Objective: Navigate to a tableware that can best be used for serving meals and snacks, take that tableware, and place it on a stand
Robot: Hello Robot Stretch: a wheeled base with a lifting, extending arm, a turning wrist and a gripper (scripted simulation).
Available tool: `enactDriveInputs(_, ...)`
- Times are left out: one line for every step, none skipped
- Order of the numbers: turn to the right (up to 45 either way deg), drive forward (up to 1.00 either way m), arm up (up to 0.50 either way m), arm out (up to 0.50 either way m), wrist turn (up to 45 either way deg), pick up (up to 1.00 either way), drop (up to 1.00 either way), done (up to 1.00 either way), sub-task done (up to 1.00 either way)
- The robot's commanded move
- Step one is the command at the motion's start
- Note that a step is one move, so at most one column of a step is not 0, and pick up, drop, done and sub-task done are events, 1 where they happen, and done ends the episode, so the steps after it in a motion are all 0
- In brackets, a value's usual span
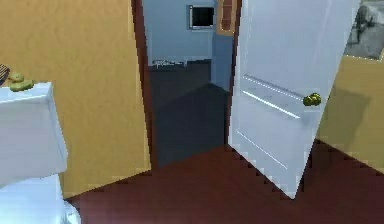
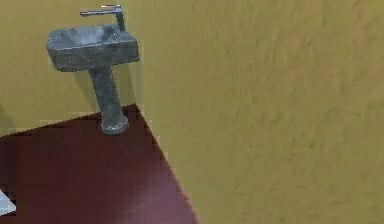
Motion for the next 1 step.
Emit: enactDriveInputs(0.0, 0.5, 0.0, 0.0, 0.0, 0.0, 0.0, 0.0, 0.0)
